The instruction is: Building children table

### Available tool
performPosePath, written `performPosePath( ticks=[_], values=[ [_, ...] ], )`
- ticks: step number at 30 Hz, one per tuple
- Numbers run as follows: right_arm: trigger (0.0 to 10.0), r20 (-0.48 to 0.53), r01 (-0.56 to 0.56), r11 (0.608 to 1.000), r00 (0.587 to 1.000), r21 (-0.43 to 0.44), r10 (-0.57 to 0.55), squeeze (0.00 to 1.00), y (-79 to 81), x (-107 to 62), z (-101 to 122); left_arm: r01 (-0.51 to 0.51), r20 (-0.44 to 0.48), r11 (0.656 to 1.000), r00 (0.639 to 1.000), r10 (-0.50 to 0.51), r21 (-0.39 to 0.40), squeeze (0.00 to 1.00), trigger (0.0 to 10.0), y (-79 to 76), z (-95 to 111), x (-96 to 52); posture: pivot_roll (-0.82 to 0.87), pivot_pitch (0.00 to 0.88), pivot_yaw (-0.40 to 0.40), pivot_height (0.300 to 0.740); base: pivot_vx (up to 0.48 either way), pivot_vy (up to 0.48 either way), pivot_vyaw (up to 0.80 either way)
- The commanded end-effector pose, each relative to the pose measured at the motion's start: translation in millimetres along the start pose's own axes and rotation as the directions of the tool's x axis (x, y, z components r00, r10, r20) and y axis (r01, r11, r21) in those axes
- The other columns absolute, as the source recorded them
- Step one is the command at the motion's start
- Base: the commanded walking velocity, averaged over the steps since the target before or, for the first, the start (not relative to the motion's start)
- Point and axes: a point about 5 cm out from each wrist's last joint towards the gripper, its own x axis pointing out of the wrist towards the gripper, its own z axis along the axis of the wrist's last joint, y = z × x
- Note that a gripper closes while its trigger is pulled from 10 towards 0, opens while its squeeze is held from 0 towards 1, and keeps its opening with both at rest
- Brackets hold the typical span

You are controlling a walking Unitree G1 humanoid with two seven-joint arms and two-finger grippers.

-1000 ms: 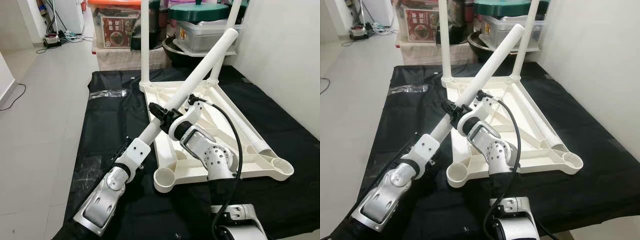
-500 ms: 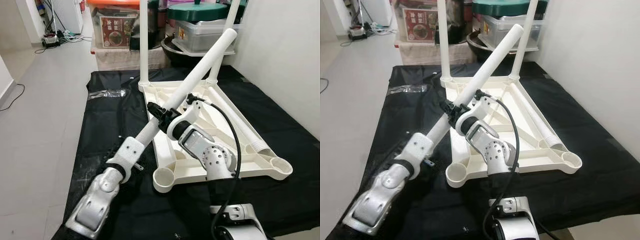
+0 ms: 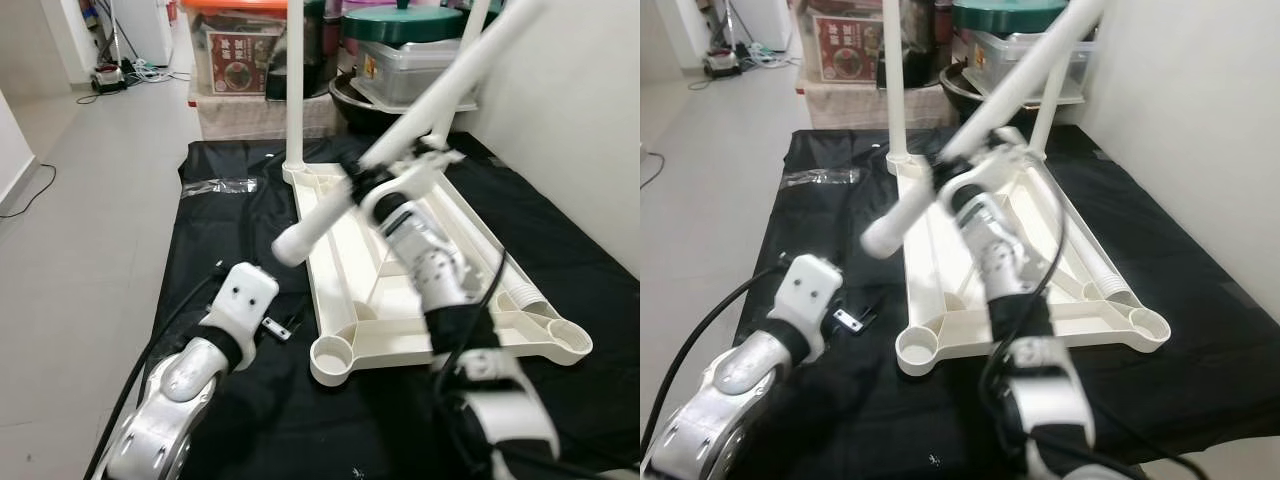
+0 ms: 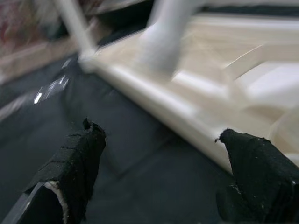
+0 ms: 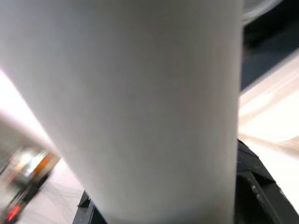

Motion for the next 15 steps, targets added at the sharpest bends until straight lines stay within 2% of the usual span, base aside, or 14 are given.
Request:
performPosePath(
  ticks=[1,2,5,6,7,8,9,10,11,12,13,14,15],
  values=[
    [0.0,-0.001,0.058,0.998,0.998,0.034,-0.058,0.0,-6.1,2.2,1.7,-0.059,-0.038,0.998,0.998,0.058,-0.031,1.0,10.0,8.3,-4.9,-0.5,0.12,0.0,-0.078,0.74,0.0,0.0,0.0],
    [10.0,-0.007,0.101,0.994,0.995,0.044,-0.101,0.0,-11.8,2.5,1.8,-0.095,-0.066,0.995,0.993,0.093,-0.025,1.0,10.0,12.9,-7.9,-0.1,0.12,0.0,-0.079,0.74,0.0,0.0,0.0],
    [10.0,-0.009,0.164,0.986,0.986,0.013,-0.164,0.0,-20.9,1.0,1.0,-0.137,-0.128,0.99,0.983,0.131,-0.041,1.0,10.0,16.8,-13.2,-0.2,0.12,0.0,-0.079,0.74,0.0,0.0,0.0],
    [10.0,-0.002,0.174,0.985,0.985,0.004,-0.174,0.0,-23.0,0.6,0.9,-0.153,-0.172,0.987,0.975,0.143,-0.049,0.65,10.0,17.5,-17.3,-1.9,0.12,0.0,-0.079,0.74,0.0,0.0,0.0],
    [10.0,-0.002,0.174,0.985,0.985,0.004,-0.174,0.0,-23.0,0.6,0.9,-0.153,-0.172,0.987,0.975,0.143,-0.049,0.65,10.0,17.5,-17.3,-1.9,0.12,0.0,-0.079,0.74,0.0,0.0,0.0],
    [10.0,0.003,0.174,0.985,0.985,0.0,-0.174,0.0,-23.4,0.5,0.4,-0.164,-0.203,0.985,0.968,0.151,-0.05,0.28,10.0,18.0,-20.9,-3.6,0.13,0.0,-0.08,0.74,0.0,0.0,0.0],
    [10.0,-0.018,0.126,0.992,0.992,0.022,-0.125,0.0,-18.7,2.2,-1.5,-0.183,-0.244,0.982,0.955,0.167,-0.043,0.0,10.0,21.1,-26.4,-5.2,0.13,0.0,-0.075,0.74,0.0,0.0,0.0],
    [10.0,-0.018,0.126,0.992,0.992,0.022,-0.125,0.0,-18.7,2.2,-1.5,-0.183,-0.244,0.982,0.955,0.167,-0.043,0.0,10.0,21.1,-26.4,-5.2,0.13,0.0,-0.075,0.74,0.0,0.0,0.0],
    [10.0,-0.048,0.068,0.997,0.997,0.035,-0.067,0.0,-12.6,5.1,-3.2,-0.204,-0.271,0.978,0.945,0.185,-0.045,0.0,10.0,24.1,-29.8,-6.7,0.13,0.0,-0.07,0.74,0.0,0.0,0.0],
    [10.0,-0.066,0.028,0.996,0.998,0.083,-0.022,0.0,-7.4,7.5,-2.3,-0.215,-0.283,0.974,0.941,0.186,-0.076,0.0,10.0,26.2,-31.6,-7.8,0.13,0.0,-0.069,0.74,0.0,0.0,0.0],
    [10.0,-0.066,0.028,0.996,0.998,0.083,-0.022,0.0,-7.4,7.5,-2.3,-0.215,-0.283,0.974,0.941,0.186,-0.076,0.0,10.0,26.2,-31.6,-7.8,0.13,0.0,-0.069,0.74,0.0,0.0,0.0],
    [10.0,-0.061,-0.019,0.993,0.998,0.12,0.026,0.0,-1.1,10.2,1.0,-0.226,-0.288,0.969,0.939,0.188,-0.103,0.0,10.0,28.2,-32.4,-9.2,0.12,0.0,-0.068,0.74,0.0,0.0,0.0],
    [10.0,-0.028,-0.058,0.992,0.998,0.115,0.062,0.0,3.5,11.4,6.8,-0.247,-0.303,0.963,0.931,0.204,-0.109,0.0,10.0,31.1,-34.3,-10.8,0.12,0.0,-0.064,0.74,0.0,0.0,0.0]
  ],
)
